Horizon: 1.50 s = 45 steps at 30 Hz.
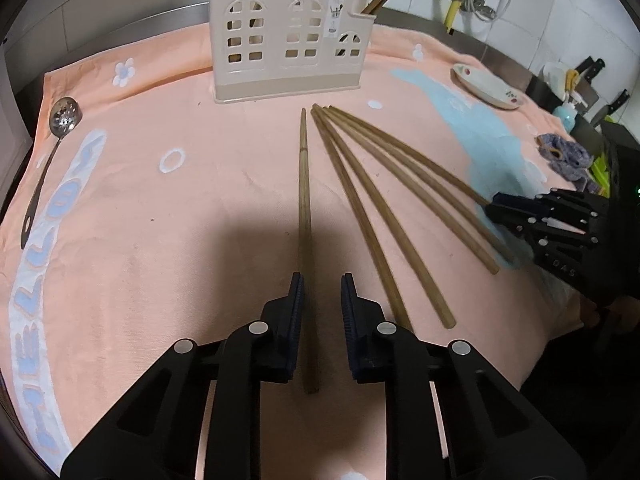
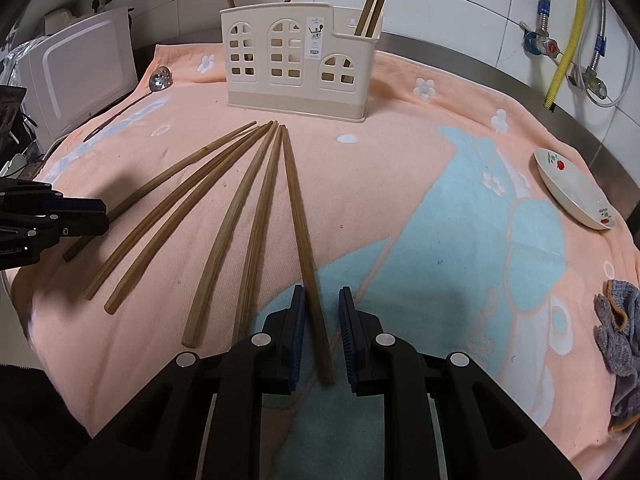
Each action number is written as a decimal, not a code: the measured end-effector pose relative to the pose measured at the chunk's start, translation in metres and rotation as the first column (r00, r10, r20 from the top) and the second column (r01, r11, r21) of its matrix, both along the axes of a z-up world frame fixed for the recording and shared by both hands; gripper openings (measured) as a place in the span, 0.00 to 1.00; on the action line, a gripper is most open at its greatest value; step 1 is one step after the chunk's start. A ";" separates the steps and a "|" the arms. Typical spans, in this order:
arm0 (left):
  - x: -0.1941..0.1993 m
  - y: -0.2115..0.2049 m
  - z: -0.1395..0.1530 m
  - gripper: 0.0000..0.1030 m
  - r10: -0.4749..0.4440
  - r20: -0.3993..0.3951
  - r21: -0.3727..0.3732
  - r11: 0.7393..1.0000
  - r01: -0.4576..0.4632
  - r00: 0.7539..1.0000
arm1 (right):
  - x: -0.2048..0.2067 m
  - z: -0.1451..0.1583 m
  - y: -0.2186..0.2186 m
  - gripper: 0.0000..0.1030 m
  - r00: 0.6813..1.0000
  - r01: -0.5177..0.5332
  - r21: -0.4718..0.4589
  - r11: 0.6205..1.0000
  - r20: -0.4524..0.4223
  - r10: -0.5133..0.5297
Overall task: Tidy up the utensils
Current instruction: 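Close the left tool on a wooden chopstick while the right tool holds its own, then lift the left tool's chopstick into the white holder while the right tool inserts its own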
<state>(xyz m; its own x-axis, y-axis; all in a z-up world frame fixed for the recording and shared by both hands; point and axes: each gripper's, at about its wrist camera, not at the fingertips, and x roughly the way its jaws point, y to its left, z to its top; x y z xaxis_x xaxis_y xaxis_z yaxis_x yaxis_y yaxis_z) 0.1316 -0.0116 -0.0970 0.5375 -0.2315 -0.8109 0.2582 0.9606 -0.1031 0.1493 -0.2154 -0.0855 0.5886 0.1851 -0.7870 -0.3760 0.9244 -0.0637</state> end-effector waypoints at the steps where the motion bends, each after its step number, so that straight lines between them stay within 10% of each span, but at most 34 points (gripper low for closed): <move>1: 0.002 0.001 -0.001 0.18 0.004 -0.010 0.012 1.000 -0.003 1.000 | 0.000 0.000 0.000 0.16 1.000 0.000 0.001 1.000 0.000 0.000; 23: 0.002 0.011 0.023 0.06 0.018 0.051 0.010 1.000 -0.019 0.999 | -0.004 0.010 0.001 0.08 1.000 0.003 0.049 0.999 0.020 -0.004; 45: 0.038 0.027 0.125 0.06 0.041 0.305 -0.017 0.999 -0.038 0.952 | 0.037 0.167 0.018 0.06 0.949 -0.108 0.212 0.971 0.314 0.037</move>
<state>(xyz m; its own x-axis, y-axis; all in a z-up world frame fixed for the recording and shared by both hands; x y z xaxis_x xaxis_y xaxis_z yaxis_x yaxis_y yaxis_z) 0.1698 0.0157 0.0280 0.7676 -0.2133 -0.6044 0.2409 0.9699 -0.0363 0.1868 -0.1969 0.0817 0.7725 0.3865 -0.5039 -0.4376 0.8990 0.0188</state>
